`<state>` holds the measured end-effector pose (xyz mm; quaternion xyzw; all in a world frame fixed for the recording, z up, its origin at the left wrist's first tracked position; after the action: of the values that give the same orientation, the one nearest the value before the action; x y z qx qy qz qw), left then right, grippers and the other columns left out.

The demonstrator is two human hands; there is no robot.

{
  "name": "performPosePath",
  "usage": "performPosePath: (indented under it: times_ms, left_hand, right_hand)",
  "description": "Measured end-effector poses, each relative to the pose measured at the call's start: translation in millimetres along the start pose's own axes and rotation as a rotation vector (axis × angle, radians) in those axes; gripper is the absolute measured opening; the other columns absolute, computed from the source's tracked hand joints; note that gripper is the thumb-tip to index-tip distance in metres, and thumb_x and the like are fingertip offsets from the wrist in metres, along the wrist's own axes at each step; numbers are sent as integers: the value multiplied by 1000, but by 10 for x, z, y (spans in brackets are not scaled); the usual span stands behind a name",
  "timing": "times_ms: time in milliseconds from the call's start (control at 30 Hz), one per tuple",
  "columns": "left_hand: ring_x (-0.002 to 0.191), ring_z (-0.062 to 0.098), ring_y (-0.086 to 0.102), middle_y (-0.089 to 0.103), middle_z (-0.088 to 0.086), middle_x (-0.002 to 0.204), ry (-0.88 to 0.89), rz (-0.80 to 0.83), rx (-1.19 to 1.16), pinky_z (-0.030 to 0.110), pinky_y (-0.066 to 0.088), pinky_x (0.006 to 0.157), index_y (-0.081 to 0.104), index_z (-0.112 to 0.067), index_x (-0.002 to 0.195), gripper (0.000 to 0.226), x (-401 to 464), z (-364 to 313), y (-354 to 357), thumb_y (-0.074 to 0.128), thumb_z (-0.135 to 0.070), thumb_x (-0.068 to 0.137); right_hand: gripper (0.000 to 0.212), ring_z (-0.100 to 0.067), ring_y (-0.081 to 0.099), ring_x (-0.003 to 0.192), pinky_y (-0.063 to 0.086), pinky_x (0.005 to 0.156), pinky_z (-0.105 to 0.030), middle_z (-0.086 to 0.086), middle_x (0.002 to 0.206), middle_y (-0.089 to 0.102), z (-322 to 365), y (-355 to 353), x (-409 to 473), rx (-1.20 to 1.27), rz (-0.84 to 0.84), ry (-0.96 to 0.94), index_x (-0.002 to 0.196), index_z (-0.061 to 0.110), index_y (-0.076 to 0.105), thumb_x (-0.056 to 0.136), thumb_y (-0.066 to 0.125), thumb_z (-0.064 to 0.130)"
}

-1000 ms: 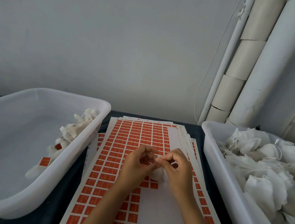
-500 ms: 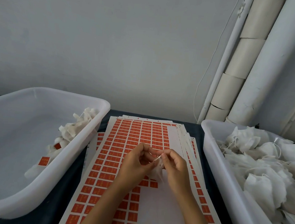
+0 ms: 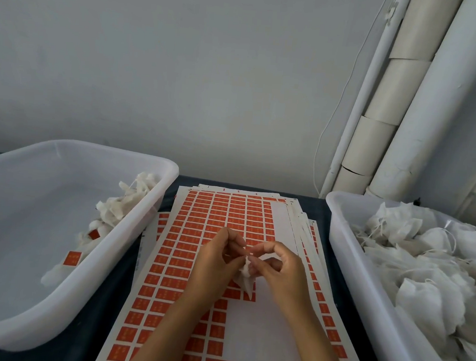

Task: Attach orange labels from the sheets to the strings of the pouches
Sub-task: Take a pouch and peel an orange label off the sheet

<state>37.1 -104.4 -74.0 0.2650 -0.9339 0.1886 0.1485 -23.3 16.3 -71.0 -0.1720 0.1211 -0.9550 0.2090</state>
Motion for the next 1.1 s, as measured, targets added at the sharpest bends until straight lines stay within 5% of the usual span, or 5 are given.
performPosePath:
  times_ms: [233, 733, 900, 1100]
  left_hand:
    - [67, 4, 64, 64, -6, 74, -23, -11, -16, 14, 52, 57, 55, -23, 83, 28, 7, 37, 5, 69, 1, 80]
    - [76, 10, 61, 64, -3, 81, 67, 154, -37, 21, 54, 68, 60, -13, 88, 12, 15, 24, 0, 56, -2, 91]
    - [84, 13, 64, 64, 1, 91, -35, 234, -147, 25, 57, 74, 55, -15, 95, 9, -12, 42, 7, 51, -6, 94]
    - [81, 5, 60, 54, 4, 100, -33, 431, -136, 20, 54, 71, 39, -23, 111, 38, -53, 46, 16, 65, -17, 85]
  right_hand:
    - [6, -11, 67, 77, 56, 70, -19, 5, 83, 69, -59, -19, 18, -52, 52, 34, 84, 18, 69, 81, 70, 14]
    - [3, -11, 68, 69, 53, 57, -16, -2, 85, 67, -48, 3, 7, 137, 30, 108, 89, 10, 60, 90, 58, 13]
    - [3, -14, 70, 68, 56, 54, -21, -4, 83, 69, -51, -15, 11, 268, 14, 168, 90, 8, 58, 91, 55, 9]
    - [9, -6, 67, 74, 53, 54, -15, 2, 82, 66, -72, -18, 16, 165, -38, 89, 85, 18, 56, 90, 57, 11]
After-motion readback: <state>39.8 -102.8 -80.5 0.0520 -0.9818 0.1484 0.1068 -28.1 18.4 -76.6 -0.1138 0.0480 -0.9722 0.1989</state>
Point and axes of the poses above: each hand's wrist, its own x-axis towards the middle knuckle, its own y-axis out of the palm, z = x × y, the point moved 2 cm from there along x, towards the middle knuckle
